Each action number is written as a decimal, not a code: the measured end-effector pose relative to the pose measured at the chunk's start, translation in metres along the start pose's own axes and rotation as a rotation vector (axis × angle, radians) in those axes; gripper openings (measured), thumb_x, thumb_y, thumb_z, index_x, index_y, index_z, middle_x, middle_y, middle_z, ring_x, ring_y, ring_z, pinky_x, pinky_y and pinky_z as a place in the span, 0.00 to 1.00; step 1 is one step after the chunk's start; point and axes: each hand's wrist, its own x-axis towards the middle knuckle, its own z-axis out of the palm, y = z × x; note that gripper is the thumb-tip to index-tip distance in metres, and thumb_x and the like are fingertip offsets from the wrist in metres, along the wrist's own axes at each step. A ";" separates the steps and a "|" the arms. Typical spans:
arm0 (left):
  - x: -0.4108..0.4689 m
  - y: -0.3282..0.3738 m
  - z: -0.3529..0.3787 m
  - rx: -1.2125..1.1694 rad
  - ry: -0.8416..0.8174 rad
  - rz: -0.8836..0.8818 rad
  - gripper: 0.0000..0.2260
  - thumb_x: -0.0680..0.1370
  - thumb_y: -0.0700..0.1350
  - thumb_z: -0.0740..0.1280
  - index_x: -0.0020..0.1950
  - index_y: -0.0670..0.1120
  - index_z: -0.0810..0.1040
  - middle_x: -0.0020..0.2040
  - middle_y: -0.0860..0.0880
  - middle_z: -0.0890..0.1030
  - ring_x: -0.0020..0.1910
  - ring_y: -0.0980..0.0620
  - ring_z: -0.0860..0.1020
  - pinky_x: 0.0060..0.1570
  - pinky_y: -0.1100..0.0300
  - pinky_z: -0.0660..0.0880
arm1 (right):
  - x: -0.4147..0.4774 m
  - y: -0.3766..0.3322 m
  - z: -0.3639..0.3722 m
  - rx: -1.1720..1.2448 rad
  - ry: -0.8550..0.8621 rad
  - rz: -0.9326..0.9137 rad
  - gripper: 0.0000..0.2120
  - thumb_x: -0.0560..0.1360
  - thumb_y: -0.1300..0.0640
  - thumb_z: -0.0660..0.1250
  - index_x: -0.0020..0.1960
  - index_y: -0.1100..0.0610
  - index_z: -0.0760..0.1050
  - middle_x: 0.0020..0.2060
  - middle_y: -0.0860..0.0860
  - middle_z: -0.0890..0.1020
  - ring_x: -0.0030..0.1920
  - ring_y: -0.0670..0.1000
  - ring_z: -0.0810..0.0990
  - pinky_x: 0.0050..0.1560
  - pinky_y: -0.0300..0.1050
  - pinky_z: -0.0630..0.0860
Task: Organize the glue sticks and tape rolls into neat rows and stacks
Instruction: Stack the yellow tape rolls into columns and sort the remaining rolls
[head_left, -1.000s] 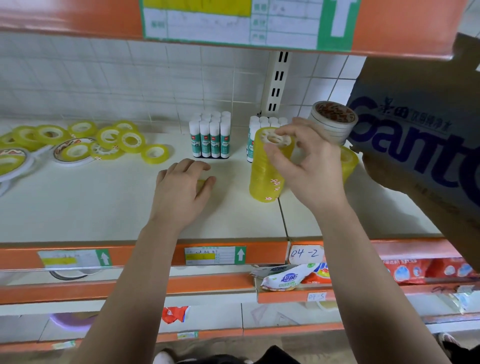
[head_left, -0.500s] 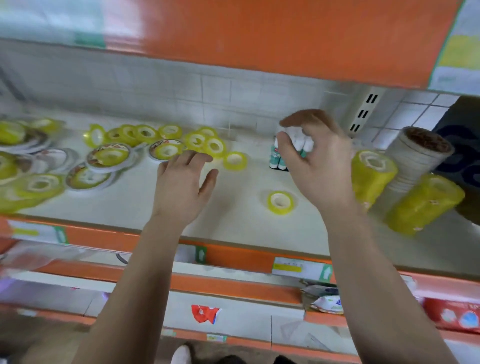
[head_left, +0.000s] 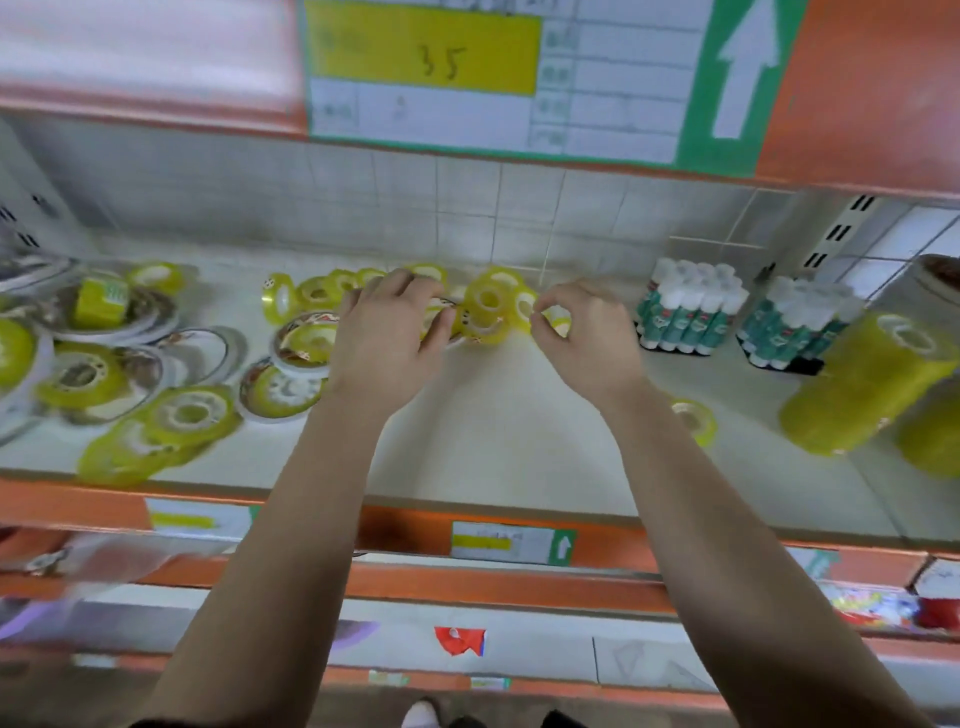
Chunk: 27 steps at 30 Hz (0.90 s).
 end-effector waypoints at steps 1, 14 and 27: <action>-0.001 -0.003 0.005 0.006 -0.003 0.002 0.15 0.77 0.51 0.61 0.56 0.45 0.80 0.51 0.43 0.81 0.50 0.38 0.79 0.52 0.45 0.72 | 0.002 0.002 0.005 -0.042 -0.041 0.025 0.06 0.74 0.58 0.69 0.48 0.58 0.81 0.48 0.56 0.81 0.50 0.58 0.78 0.46 0.41 0.69; -0.013 -0.016 0.025 -0.142 -0.040 -0.004 0.20 0.75 0.55 0.54 0.53 0.46 0.80 0.52 0.46 0.81 0.53 0.40 0.79 0.53 0.45 0.72 | 0.007 0.013 0.035 -0.151 -0.133 0.118 0.14 0.77 0.53 0.68 0.59 0.60 0.76 0.56 0.56 0.80 0.58 0.59 0.76 0.59 0.52 0.69; 0.012 0.008 0.014 -0.056 -0.005 0.159 0.14 0.76 0.51 0.59 0.51 0.46 0.81 0.47 0.46 0.80 0.46 0.41 0.79 0.49 0.50 0.69 | 0.004 0.019 0.027 -0.158 -0.041 0.094 0.08 0.76 0.56 0.69 0.49 0.61 0.80 0.54 0.58 0.77 0.55 0.60 0.77 0.66 0.58 0.66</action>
